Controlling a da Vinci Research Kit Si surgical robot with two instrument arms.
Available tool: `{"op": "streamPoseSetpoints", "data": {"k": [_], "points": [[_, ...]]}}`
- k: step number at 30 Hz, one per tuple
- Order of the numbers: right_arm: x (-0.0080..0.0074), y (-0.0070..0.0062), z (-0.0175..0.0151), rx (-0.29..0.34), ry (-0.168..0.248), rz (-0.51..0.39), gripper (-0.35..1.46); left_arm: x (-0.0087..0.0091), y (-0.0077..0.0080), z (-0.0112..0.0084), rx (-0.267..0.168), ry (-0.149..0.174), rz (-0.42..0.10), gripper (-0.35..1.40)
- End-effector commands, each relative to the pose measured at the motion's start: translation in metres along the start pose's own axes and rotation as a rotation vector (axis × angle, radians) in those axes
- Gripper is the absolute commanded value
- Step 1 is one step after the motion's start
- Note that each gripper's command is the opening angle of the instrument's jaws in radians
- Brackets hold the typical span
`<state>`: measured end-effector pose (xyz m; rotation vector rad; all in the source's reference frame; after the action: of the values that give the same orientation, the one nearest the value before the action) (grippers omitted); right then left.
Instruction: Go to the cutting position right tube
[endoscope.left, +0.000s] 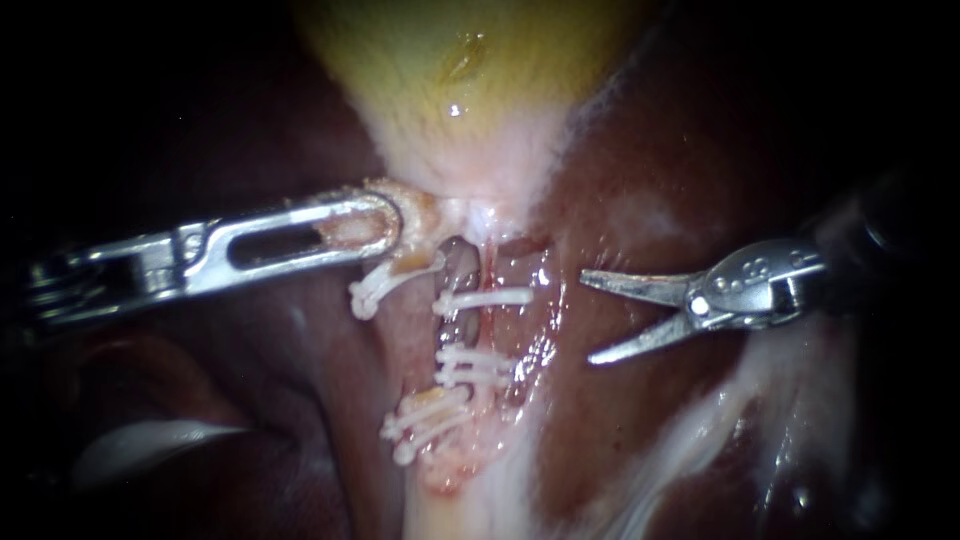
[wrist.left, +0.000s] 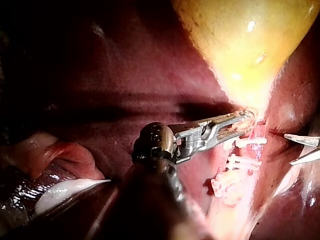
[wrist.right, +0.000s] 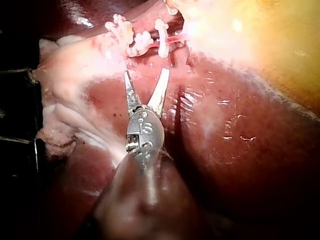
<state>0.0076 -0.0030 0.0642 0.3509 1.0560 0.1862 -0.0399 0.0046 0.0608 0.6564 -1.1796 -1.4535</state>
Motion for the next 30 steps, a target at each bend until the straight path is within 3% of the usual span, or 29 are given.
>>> {"op": "streamPoseSetpoints", "data": {"k": [1, 5, 14, 22, 30], "points": [[-0.0001, -0.0002, 0.0002, 0.011, 0.007, 0.031, 1.45, -0.0001, 0.0002, 0.0000, -0.001, -0.001, 0.000, -0.35], [-0.0005, -0.0010, 0.0015, 0.054, -0.003, 0.175, 1.45, -0.0004, 0.0009, -0.0003, -0.008, -0.007, 0.000, -0.35], [-0.0015, -0.0024, 0.0044, 0.158, -0.101, 0.445, 1.45, -0.0005, 0.0011, -0.0005, -0.011, -0.009, 0.000, -0.35], [-0.0021, -0.0013, 0.0053, 0.215, -0.169, 0.609, 1.41, -0.0005, 0.0010, -0.0005, -0.011, -0.009, 0.000, -0.35], [-0.0027, -0.0001, 0.0066, 0.245, -0.187, 0.683, 1.40, -0.0004, 0.0009, -0.0005, -0.011, -0.009, 0.000, -0.35]]}}
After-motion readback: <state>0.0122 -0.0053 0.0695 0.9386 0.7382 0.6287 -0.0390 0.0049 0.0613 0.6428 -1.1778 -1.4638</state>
